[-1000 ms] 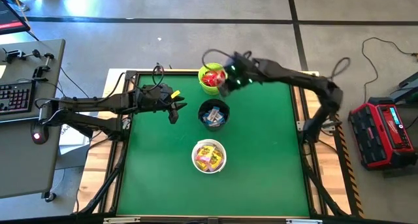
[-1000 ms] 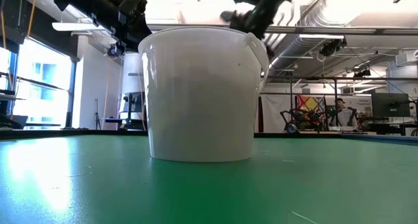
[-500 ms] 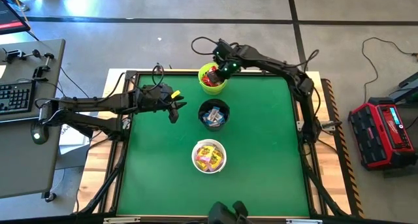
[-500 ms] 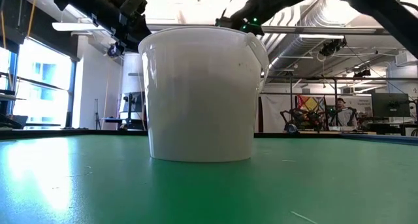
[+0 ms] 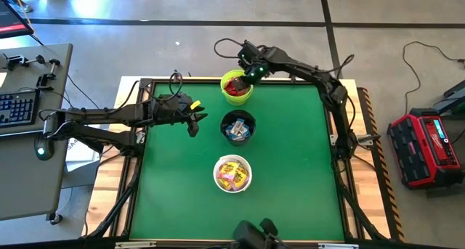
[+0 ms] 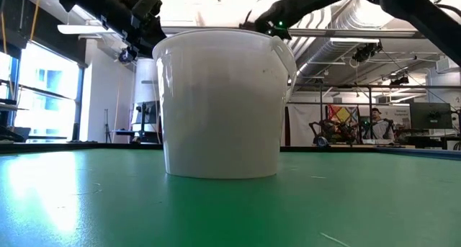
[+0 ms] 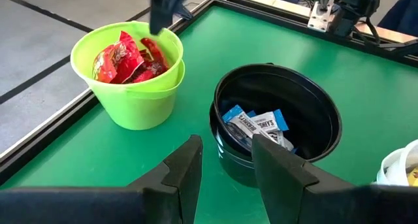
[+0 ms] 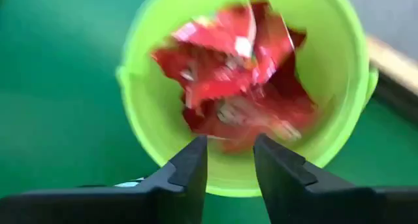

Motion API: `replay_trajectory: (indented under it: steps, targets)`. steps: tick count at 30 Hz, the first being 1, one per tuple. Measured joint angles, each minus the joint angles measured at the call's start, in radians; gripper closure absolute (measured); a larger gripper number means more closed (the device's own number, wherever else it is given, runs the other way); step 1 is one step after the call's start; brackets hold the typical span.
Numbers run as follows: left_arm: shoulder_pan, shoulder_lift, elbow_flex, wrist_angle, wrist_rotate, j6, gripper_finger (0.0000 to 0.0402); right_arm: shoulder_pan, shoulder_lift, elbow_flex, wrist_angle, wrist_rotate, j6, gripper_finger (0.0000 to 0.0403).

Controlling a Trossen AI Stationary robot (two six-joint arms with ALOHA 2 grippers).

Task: Sort candy by brand, put in halloween buckets
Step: Put the red candy into the green bucket, then return to Home Position

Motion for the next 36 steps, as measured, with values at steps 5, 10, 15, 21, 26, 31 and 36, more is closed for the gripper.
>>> replay_trajectory:
  steps: [5, 10, 15, 21, 26, 31, 36]
  targets:
    - [0.003, -0.004, 0.0, 0.001, -0.001, 0.0, 0.0286, 0.014, -0.006, 0.044, 0.045, 0.012, -0.128, 0.0306]
    - [0.01, -0.004, 0.0, -0.001, 0.016, 0.0, 0.0336, 0.021, -0.006, -0.003, 0.159, 0.025, -0.155, 0.0388]
    - [0.009, -0.004, -0.011, 0.0, 0.023, -0.016, 0.0395, 0.017, -0.005, -0.079, 0.23, 0.027, -0.143, 0.0396]
    - [0.009, -0.014, -0.011, 0.059, 0.048, -0.008, 0.04, 0.02, -0.004, -0.162, 0.285, -0.002, -0.179, 0.0402]
    - [0.009, -0.046, -0.011, 0.127, 0.089, -0.008, 0.0401, 0.082, -0.032, -0.161, 0.313, 0.039, -0.285, 0.0403]
    - [0.009, -0.122, -0.011, 0.135, 0.082, -0.001, 0.0401, 0.149, -0.084, -0.16, 0.409, 0.095, -0.334, 0.0403]
    - [0.022, -0.197, -0.011, 0.138, 0.09, 0.019, 0.0401, 0.199, -0.106, -0.16, 0.445, 0.085, -0.366, 0.0403]
